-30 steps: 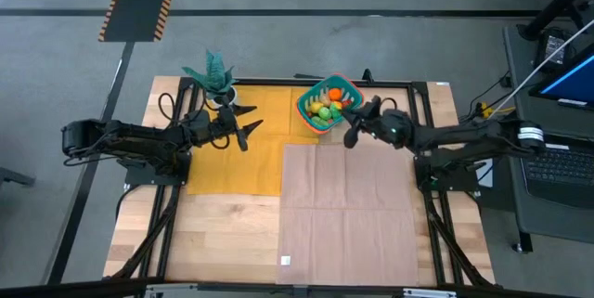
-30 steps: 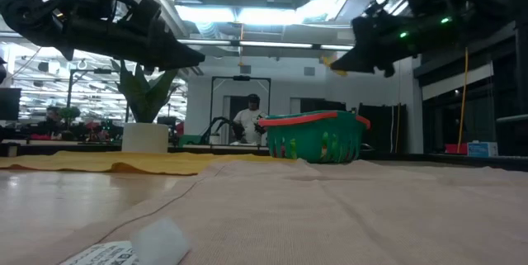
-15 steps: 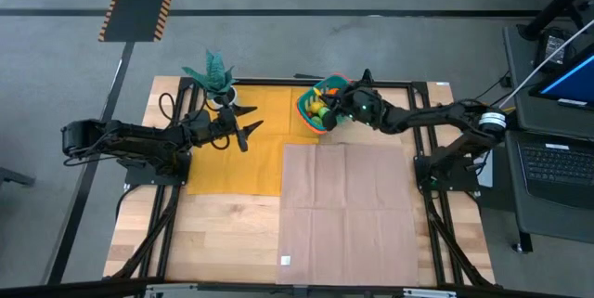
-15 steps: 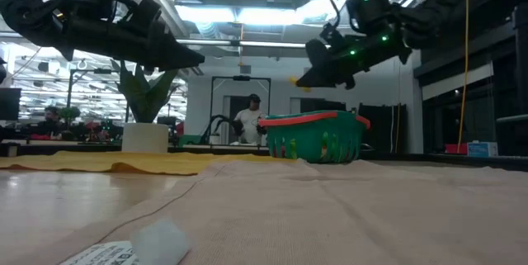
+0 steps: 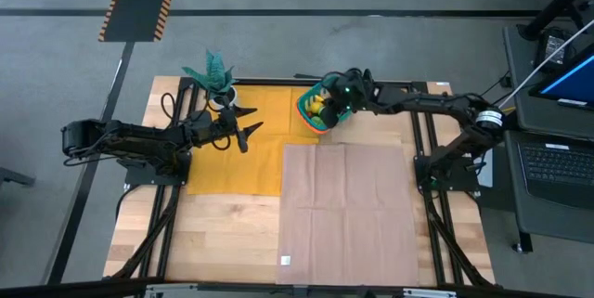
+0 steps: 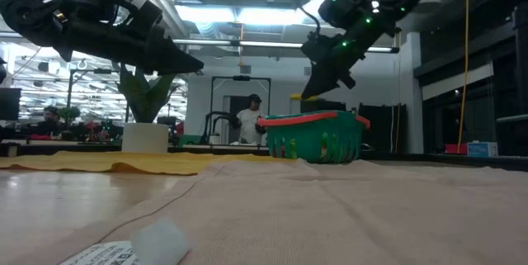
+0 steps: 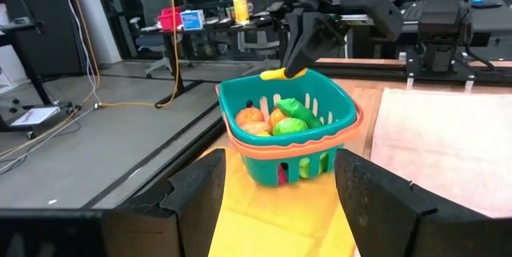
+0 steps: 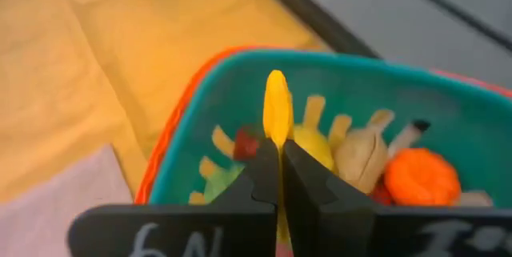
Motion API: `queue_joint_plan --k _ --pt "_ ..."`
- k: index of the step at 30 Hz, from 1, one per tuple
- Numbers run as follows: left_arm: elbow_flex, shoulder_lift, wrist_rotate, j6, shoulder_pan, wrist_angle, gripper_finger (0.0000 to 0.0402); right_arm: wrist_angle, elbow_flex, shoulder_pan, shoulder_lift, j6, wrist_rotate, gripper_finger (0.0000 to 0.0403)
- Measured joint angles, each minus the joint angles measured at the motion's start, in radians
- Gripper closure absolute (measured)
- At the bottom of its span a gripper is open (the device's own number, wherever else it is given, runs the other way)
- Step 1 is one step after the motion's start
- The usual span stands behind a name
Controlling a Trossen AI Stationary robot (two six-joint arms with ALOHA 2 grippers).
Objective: Pick and placing Produce into tupperware
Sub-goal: Put the corn into the basket
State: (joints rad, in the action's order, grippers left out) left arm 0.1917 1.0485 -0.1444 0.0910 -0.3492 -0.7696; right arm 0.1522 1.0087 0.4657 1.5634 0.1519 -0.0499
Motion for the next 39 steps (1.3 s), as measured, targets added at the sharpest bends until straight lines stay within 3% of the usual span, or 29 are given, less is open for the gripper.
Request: queue_joint_plan --k 9,27,39 --pt "0.000 0.000 0.000 0.000 0.000 0.001 0.0175 0.273 0.190 0.016 0.075 -0.031 0.029 0.0397" --pt "0.000 0.000 0.000 0.009 0.001 0.043 0.0175 0.220 0.208 0.028 0.231 -0.079 0.028 0.0396" --pt "0.000 0.000 0.000 0.025 0.001 0.043 0.0175 0.196 0.207 0.035 0.245 -0.083 0.053 0.0350"
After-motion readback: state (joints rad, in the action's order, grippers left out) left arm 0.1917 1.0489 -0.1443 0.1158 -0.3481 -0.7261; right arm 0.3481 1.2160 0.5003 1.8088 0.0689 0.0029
